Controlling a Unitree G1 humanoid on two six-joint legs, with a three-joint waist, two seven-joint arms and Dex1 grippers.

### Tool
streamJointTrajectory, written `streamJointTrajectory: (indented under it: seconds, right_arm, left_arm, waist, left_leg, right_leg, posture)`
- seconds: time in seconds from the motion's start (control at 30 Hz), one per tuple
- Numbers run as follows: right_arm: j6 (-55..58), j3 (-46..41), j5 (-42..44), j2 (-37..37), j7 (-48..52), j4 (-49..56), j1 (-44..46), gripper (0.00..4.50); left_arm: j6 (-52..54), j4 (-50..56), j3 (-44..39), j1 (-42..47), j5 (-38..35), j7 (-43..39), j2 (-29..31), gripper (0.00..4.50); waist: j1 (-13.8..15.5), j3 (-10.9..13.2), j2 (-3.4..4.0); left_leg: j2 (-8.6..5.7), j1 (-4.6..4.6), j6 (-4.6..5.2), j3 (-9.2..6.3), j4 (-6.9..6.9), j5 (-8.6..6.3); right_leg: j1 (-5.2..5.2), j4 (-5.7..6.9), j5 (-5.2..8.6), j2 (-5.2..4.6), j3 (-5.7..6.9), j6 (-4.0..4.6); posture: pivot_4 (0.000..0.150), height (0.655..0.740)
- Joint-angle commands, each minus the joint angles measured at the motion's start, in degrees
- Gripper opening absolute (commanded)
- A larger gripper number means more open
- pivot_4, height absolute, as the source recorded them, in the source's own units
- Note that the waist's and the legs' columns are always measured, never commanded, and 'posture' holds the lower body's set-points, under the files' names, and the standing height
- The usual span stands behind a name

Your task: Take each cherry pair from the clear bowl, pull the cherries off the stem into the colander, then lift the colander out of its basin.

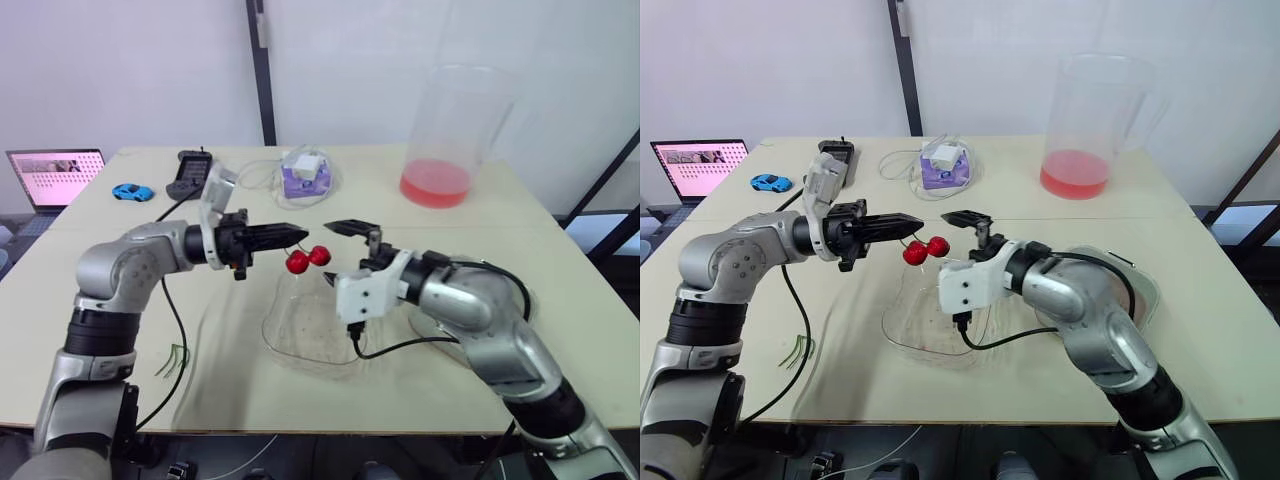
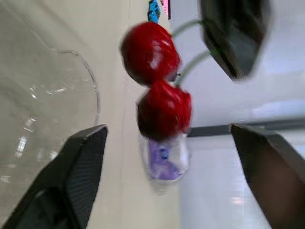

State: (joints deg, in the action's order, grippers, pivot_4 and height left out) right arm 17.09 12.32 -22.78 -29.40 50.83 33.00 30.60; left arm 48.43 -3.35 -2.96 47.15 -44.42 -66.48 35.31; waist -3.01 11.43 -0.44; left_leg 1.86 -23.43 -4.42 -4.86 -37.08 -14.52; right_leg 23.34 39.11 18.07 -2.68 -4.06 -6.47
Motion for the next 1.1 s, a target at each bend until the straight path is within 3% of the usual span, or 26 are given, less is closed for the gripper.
streamJointTrajectory:
  seconds: [0.03, 0.17, 0.33, 0.47, 0.73, 0.83, 0.93, 1.1]
  right_arm:
    - [12.70, -5.67, 12.33, -0.69, 6.82, 6.82, -3.45, 4.11]
    - [32.07, -13.22, 24.71, 0.66, 8.15, 11.23, -1.84, 4.11]
    - [57.45, -23.14, 41.98, 3.37, 9.81, 10.42, 9.48, 4.11]
    - [55.96, -19.53, 44.72, 0.96, 6.66, 7.85, 11.32, 4.11]
    - [55.64, -16.50, 51.94, 3.48, 0.86, 4.61, 10.99, 4.11]
    - [55.04, -16.49, 54.12, 3.35, -0.75, 4.02, 10.39, 3.19]
    - [54.09, -15.89, 55.65, 2.08, -1.65, 3.69, 10.09, 1.74]
    - [52.88, -15.46, 58.18, 0.94, -3.37, 3.08, 9.80, 1.74]
  left_arm:
    - [-0.40, 0.92, -0.40, 0.76, -0.37, -2.07, 0.95, 0.00]
    - [-0.30, 1.24, -0.18, 0.89, -0.71, -3.90, 1.05, 0.00]
    - [1.22, 2.78, 0.37, 0.49, -2.09, -7.13, 1.40, 0.00]
    - [2.72, 3.57, 0.41, 0.31, -3.30, -7.59, 0.86, 0.00]
    - [3.45, 5.48, 0.26, -0.44, -3.99, -6.43, 0.21, 0.00]
    - [3.60, 5.90, 0.28, -0.45, -3.99, -6.50, 0.43, 0.00]
    - [3.43, 5.99, 0.24, -0.39, -3.88, -6.33, 0.34, 0.00]
    - [3.14, 5.84, -0.15, -0.07, -4.13, -5.48, -0.53, 0.00]
  waist:
    - [0.30, 0.00, 0.00]
    - [0.35, 0.00, 0.00]
    - [0.28, 0.01, 0.04]
    - [0.53, 0.00, 0.02]
    - [0.32, 0.00, 0.02]
    - [0.38, 0.00, 0.02]
    - [0.38, 0.00, 0.02]
    - [0.39, 0.00, 0.02]
  left_leg:
    - [0.00, 0.00, 0.02, 0.00, 0.00, -0.01]
    - [-0.01, 0.03, 0.10, 0.01, 0.00, -0.06]
    - [-0.01, 0.06, 0.10, 0.01, 0.02, -0.05]
    - [-0.01, 0.05, 0.12, 0.00, 0.04, -0.07]
    - [-0.01, 0.03, 0.13, 0.01, 0.03, -0.07]
    - [-0.01, 0.03, 0.13, 0.01, 0.03, -0.07]
    - [-0.01, 0.03, 0.13, 0.01, 0.03, -0.07]
    - [-0.01, 0.03, 0.13, 0.01, 0.03, -0.07]
  right_leg:
    - [-0.01, 0.01, 0.00, -0.01, 0.00, 0.00]
    - [-0.02, 0.02, 0.00, -0.01, -0.01, 0.00]
    - [-0.01, 0.07, 0.00, 0.00, -0.02, 0.00]
    - [-0.05, 0.01, 0.00, -0.01, 0.02, 0.00]
    - [0.00, 0.03, 0.00, 0.00, 0.00, 0.00]
    - [0.00, 0.03, 0.00, -0.01, 0.00, 0.00]
    - [0.00, 0.03, 0.00, 0.00, 0.00, 0.00]
    - [0.00, 0.02, 0.00, 0.00, 0.00, 0.00]
  posture:
    - [0.150, 0.7332]
    - [0.150, 0.7332]
    - [0.150, 0.7332]
    - [0.150, 0.7332]
    - [0.150, 0.7332]
    - [0.150, 0.7332]
    - [0.150, 0.7332]
    - [0.150, 0.7332]
